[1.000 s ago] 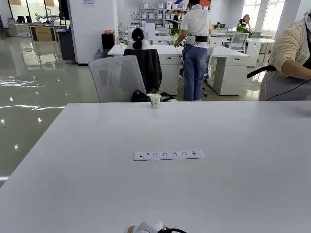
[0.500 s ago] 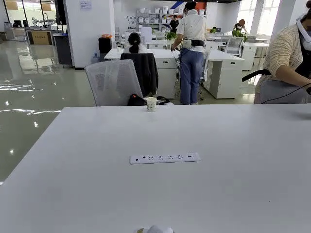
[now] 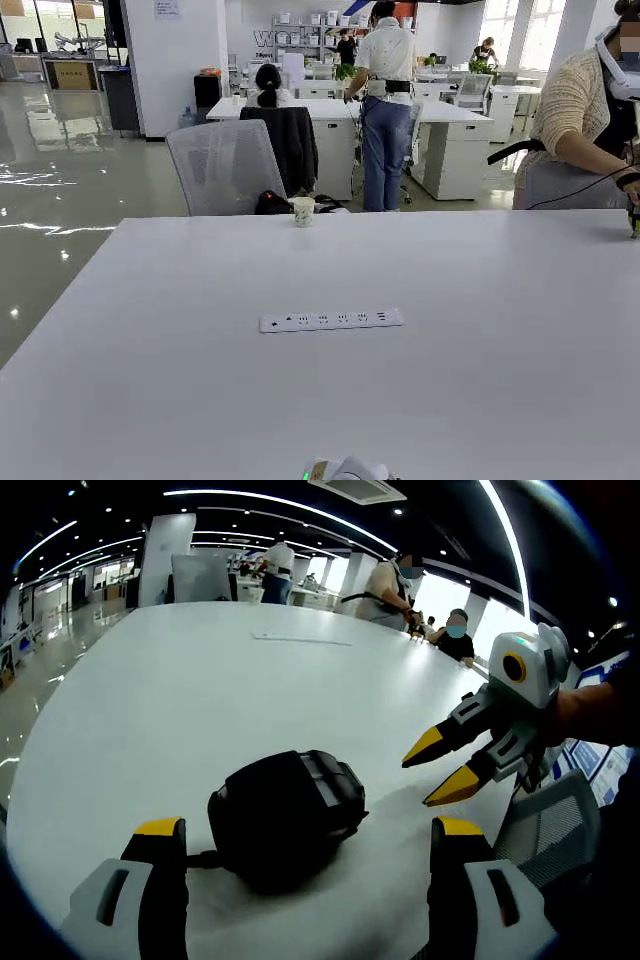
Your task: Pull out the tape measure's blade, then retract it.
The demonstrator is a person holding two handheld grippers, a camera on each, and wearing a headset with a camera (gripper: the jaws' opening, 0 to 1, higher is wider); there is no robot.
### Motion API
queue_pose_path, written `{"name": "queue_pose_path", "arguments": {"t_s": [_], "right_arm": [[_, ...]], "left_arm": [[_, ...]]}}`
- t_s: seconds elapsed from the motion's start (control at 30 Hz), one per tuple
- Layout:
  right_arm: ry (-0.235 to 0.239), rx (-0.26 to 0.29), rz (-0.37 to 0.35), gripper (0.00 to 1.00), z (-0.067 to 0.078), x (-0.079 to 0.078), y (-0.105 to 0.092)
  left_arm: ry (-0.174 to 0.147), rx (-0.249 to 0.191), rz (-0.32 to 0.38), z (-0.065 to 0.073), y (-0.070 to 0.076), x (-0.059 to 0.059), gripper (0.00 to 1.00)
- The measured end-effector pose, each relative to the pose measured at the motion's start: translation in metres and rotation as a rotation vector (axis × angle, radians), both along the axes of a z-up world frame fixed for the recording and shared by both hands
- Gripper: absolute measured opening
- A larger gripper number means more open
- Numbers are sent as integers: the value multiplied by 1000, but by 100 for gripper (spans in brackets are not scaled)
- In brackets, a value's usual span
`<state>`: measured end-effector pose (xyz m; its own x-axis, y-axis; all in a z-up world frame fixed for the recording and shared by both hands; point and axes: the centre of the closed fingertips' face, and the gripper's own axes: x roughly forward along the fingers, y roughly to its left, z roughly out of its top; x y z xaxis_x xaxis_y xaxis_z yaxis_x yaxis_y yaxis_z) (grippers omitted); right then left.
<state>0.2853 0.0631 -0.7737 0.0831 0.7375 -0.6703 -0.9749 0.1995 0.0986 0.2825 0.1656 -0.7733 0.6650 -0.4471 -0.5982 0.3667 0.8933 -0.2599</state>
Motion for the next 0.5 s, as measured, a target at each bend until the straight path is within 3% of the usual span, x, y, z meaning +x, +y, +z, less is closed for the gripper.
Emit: {"name": "queue_pose_path", "arguments": {"t_s": [0.07,0.17,0.27,0.3,0.5], "right_arm": [[6,7,-19,25,0,1,-8],[8,9,-40,26,0,3,-20],[18,8,-79,32,0,7,-31],[17,13,-83,34,1,7,-36],[16,13,-122,41,3,10,-59]], "left_arm": [[9,-22,-14,2,-2,-3,99],[-10,-18,-41,6,-2,-4,99],[-11,-29,-49,7,-1,-5,99],[-2,-15,-53,5,1,-7,99],[-17,-29,-30,9,9,-11,99]]}}
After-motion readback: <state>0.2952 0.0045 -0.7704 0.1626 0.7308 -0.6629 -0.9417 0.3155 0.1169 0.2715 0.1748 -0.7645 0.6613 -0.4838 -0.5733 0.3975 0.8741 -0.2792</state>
